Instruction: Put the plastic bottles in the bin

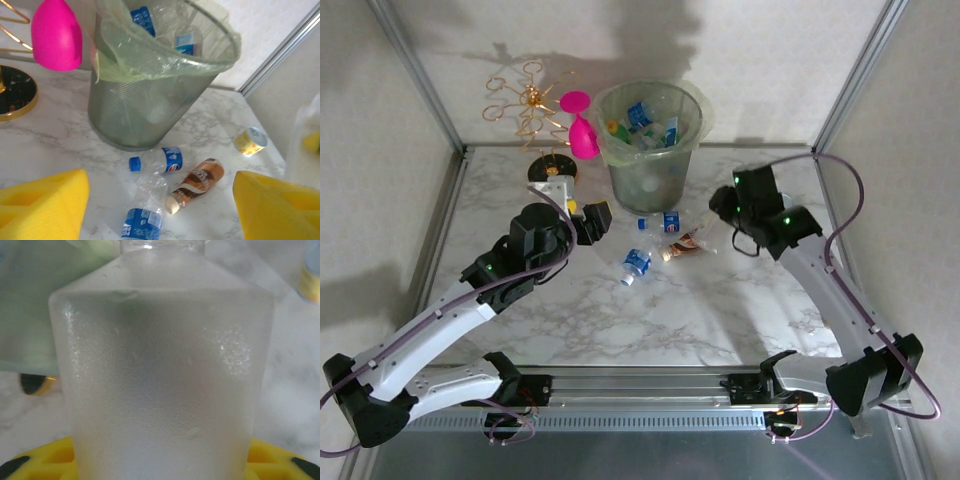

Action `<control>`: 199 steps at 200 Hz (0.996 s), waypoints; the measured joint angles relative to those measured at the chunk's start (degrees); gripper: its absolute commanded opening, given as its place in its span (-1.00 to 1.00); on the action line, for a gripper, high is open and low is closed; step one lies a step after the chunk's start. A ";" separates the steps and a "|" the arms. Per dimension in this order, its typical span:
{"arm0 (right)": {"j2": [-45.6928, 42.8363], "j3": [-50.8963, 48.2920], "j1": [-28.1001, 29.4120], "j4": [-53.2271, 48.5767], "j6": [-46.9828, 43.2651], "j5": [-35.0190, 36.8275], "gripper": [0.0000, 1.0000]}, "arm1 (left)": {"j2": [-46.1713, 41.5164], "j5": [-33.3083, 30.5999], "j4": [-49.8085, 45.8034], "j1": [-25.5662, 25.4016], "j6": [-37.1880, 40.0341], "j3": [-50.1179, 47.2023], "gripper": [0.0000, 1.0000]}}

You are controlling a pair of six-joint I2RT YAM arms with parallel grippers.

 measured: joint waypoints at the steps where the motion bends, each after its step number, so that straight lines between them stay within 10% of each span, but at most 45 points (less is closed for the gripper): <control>1: 0.20 0.35 0.00 0.09 -0.17 -0.02 -0.23 | 0.00 -0.04 -0.02 0.00 -0.02 -0.04 0.49; 103: 37.83 52.74 -3.72 9.07 -10.23 -13.27 -0.07 | -1.95 -5.62 2.16 0.04 2.12 -3.37 0.48; 199: 50.82 58.82 -4.33 17.42 -16.06 -24.24 -0.08 | -1.95 -5.57 2.51 0.04 2.12 -3.54 0.48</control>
